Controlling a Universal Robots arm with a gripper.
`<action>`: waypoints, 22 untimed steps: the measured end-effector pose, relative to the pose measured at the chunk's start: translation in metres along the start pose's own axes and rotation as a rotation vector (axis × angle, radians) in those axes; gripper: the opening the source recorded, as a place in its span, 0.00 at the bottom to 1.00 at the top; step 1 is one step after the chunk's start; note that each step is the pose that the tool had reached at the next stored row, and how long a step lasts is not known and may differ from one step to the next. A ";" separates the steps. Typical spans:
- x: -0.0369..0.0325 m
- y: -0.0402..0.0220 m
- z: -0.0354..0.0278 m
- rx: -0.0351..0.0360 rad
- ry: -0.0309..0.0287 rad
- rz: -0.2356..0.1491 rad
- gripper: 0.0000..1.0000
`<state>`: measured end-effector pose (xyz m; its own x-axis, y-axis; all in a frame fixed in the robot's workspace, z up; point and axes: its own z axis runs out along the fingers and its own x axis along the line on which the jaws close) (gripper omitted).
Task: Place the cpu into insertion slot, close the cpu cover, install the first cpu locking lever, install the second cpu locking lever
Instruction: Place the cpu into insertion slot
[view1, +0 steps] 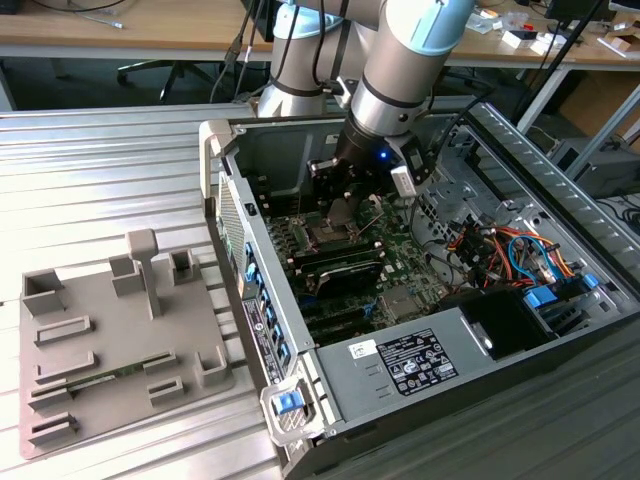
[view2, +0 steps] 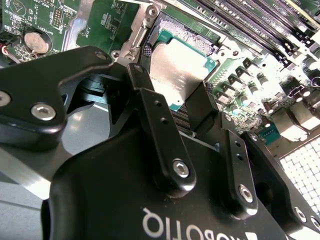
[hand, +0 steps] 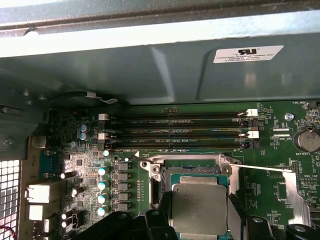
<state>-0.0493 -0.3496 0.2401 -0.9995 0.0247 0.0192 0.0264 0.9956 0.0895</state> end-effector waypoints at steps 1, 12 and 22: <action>0.0001 0.0000 -0.0001 0.0001 0.0001 0.000 0.53; 0.0023 -0.0001 0.0004 0.0013 0.0050 -0.054 0.53; 0.0022 -0.0002 0.0005 0.0142 0.0050 -0.054 0.53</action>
<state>-0.0515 -0.3497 0.2397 -0.9994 -0.0300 0.0197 -0.0284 0.9967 0.0763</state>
